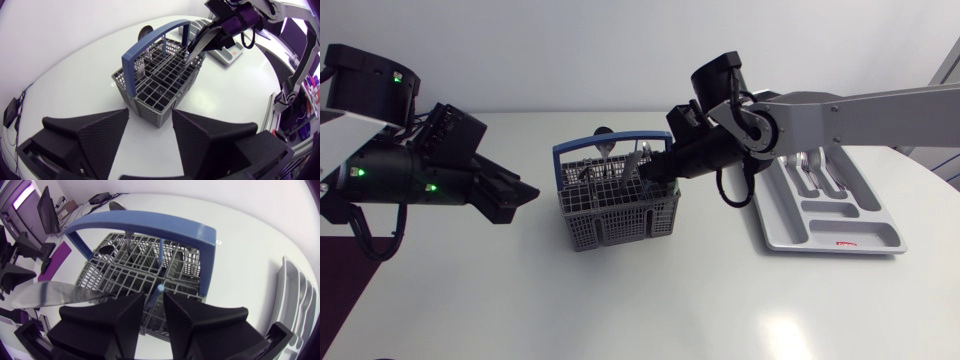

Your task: Unload the cutlery basket into the drawer organizer.

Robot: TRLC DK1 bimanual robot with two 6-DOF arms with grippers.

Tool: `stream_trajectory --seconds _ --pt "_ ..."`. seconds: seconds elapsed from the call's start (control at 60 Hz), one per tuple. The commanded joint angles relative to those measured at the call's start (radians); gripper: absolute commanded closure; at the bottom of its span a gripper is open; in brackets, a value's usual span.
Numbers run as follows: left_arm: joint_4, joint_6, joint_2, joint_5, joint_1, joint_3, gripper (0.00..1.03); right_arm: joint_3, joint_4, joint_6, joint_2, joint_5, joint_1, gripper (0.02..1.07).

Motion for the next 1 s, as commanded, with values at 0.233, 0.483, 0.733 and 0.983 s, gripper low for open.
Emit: stream_trajectory --seconds 0.233,0.483,0.733,0.983 --pt "0.024 -0.014 -0.008 0.009 -0.011 -0.044 0.29 -0.030 0.068 0.024 -0.005 0.028 -0.002 0.99" --pt "0.029 -0.017 -0.007 0.009 -0.015 -0.047 0.29 -0.064 0.076 -0.001 -0.080 0.050 0.012 1.00" --pt "0.038 -0.017 -0.002 0.009 -0.024 -0.048 0.29 -0.070 0.008 -0.036 -0.209 0.073 0.012 1.00" --pt "0.038 -0.020 -0.010 0.009 -0.044 -0.048 0.29 -0.005 -0.165 -0.073 -0.374 0.097 0.007 1.00"
